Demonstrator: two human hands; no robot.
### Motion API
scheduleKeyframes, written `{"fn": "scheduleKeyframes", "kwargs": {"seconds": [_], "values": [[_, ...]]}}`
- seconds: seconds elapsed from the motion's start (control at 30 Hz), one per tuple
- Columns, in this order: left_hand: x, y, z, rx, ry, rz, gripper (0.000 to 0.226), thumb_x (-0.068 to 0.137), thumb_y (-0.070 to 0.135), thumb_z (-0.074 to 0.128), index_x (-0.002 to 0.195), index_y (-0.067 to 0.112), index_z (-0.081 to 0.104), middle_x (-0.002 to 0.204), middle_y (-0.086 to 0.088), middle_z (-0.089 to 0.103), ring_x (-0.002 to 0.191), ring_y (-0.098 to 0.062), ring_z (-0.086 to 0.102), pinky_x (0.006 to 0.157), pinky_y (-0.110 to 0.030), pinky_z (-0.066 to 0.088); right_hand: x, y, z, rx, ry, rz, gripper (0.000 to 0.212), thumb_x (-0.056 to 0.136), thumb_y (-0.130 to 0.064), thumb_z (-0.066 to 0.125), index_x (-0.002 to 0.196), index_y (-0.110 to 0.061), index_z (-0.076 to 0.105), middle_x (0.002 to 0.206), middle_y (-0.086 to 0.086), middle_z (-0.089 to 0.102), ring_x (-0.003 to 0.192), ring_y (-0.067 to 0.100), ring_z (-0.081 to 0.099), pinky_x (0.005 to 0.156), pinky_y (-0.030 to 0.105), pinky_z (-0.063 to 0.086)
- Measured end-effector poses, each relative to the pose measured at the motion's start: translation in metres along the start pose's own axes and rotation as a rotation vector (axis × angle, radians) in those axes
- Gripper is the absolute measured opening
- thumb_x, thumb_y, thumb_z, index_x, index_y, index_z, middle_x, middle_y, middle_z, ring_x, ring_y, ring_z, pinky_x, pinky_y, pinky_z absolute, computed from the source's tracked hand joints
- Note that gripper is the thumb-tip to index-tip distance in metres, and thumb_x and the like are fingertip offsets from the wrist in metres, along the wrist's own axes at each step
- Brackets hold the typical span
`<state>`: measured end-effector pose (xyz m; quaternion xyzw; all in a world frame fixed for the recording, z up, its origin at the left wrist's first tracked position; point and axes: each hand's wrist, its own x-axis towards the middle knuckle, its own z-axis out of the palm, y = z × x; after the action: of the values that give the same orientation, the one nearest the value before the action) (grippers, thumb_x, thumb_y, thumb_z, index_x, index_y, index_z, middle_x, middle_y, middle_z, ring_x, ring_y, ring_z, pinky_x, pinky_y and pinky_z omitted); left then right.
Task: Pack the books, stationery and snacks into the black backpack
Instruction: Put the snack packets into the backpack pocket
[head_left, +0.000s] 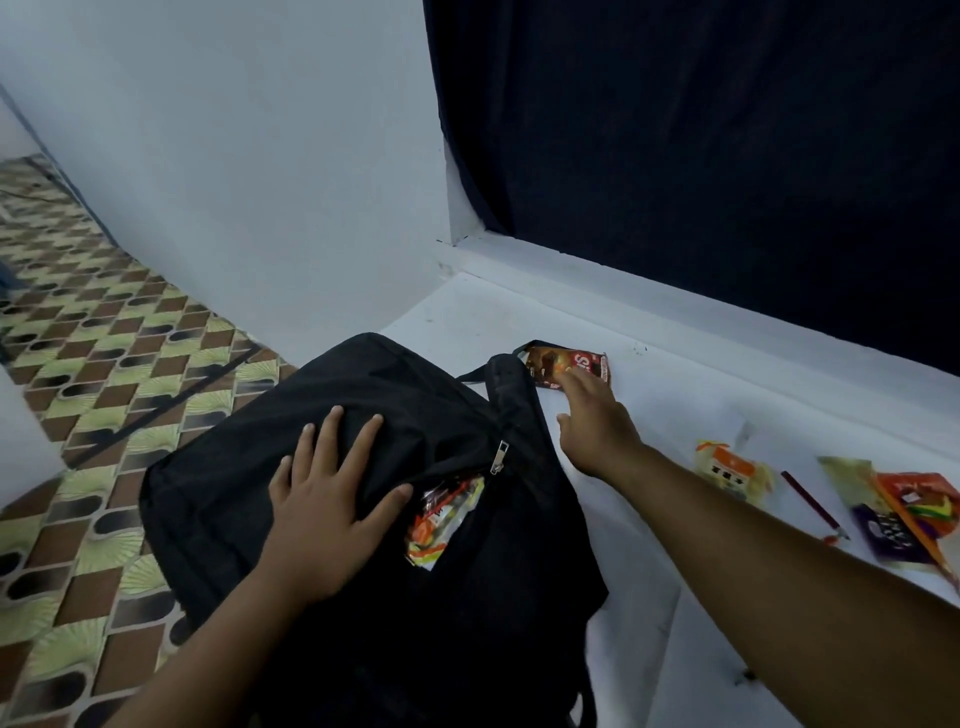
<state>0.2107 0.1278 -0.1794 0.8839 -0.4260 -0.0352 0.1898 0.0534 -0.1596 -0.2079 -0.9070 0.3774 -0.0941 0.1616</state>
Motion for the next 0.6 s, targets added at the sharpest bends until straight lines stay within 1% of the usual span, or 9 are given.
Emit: {"fn": "scheduleKeyframes", "kwargs": {"seconds": [0.07,0.13,0.17,0.23,0.3,0.37,0.43,0.5,0.6], "values": [[0.000,-0.001,0.001,-0.005,0.008,0.002,0.082,0.079,0.084,0.020,0.155,0.052,0.008,0.167,0.011,-0.010,0.154,-0.016,-0.013,0.123,-0.045,-0.003,0.015,0.011,0.009,-0.074,-0.086,0.047,0.069,0.100,-0.022,0.053,0.157,-0.018,0.014,0.166,0.005,0.012,0.150,0.031,0.015,0.110,0.047,0.033],[0.001,-0.002,0.002,-0.012,0.011,0.010,0.081,0.080,0.084,0.021,0.154,0.054,0.008,0.167,0.013,-0.010,0.154,-0.014,-0.013,0.123,-0.045,-0.003,0.025,0.020,0.017,-0.140,-0.095,0.088,0.077,0.099,-0.031,0.053,0.158,-0.021,0.005,0.162,0.006,0.022,0.146,0.032,0.023,0.107,0.047,0.034],[0.001,-0.002,0.002,-0.015,0.011,0.012,0.080,0.080,0.084,0.021,0.153,0.055,0.007,0.167,0.014,-0.010,0.154,-0.014,-0.013,0.123,-0.045,-0.003,0.028,0.022,0.020,-0.179,-0.060,0.097,0.076,0.098,-0.036,0.055,0.157,-0.020,0.010,0.157,0.008,0.031,0.141,0.033,0.030,0.105,0.047,0.034],[0.001,-0.002,0.002,-0.020,0.009,0.010,0.079,0.080,0.083,0.022,0.153,0.056,0.008,0.167,0.015,-0.009,0.154,-0.012,-0.013,0.123,-0.044,-0.003,0.032,0.025,0.024,-0.242,0.038,0.103,0.064,0.095,-0.042,0.058,0.149,-0.017,0.032,0.143,0.011,0.048,0.129,0.033,0.040,0.099,0.043,0.034],[0.001,-0.001,0.002,-0.025,0.007,0.005,0.079,0.080,0.083,0.023,0.153,0.055,0.009,0.167,0.015,-0.009,0.154,-0.012,-0.013,0.123,-0.044,-0.003,0.032,0.026,0.027,-0.268,0.123,0.068,0.043,0.094,-0.040,0.060,0.130,-0.016,0.055,0.124,0.011,0.060,0.116,0.033,0.047,0.090,0.040,0.034],[0.001,0.000,0.002,-0.025,0.003,0.001,0.079,0.080,0.083,0.024,0.153,0.055,0.009,0.167,0.015,-0.008,0.154,-0.012,-0.012,0.123,-0.044,-0.003,0.031,0.028,0.027,-0.212,0.229,0.029,0.025,0.094,-0.030,0.062,0.111,-0.014,0.069,0.105,0.011,0.064,0.101,0.034,0.053,0.081,0.039,0.033],[0.000,0.000,0.001,-0.021,0.000,-0.002,0.079,0.080,0.082,0.024,0.153,0.054,0.009,0.167,0.015,-0.008,0.154,-0.012,-0.012,0.122,-0.043,-0.003,0.026,0.031,0.024,-0.119,0.342,0.001,0.013,0.090,-0.014,0.063,0.095,-0.011,0.075,0.090,0.011,0.062,0.086,0.036,0.055,0.073,0.038,0.032],[0.000,0.001,0.000,-0.018,-0.001,-0.004,0.079,0.080,0.082,0.024,0.153,0.054,0.009,0.167,0.014,-0.008,0.154,-0.013,-0.011,0.122,-0.043,-0.002,0.018,0.031,0.016,-0.014,0.419,-0.026,0.018,0.084,-0.003,0.057,0.084,-0.007,0.074,0.085,0.012,0.062,0.077,0.038,0.057,0.068,0.036,0.034],[0.000,0.003,0.000,-0.022,-0.001,-0.009,0.081,0.080,0.082,0.024,0.154,0.052,0.010,0.168,0.012,-0.007,0.154,-0.015,-0.010,0.122,-0.045,-0.002,-0.004,0.019,-0.005,0.208,0.450,0.015,0.022,0.094,-0.005,0.047,0.092,-0.005,0.069,0.088,0.014,0.068,0.077,0.039,0.061,0.065,0.041,0.051]]}}
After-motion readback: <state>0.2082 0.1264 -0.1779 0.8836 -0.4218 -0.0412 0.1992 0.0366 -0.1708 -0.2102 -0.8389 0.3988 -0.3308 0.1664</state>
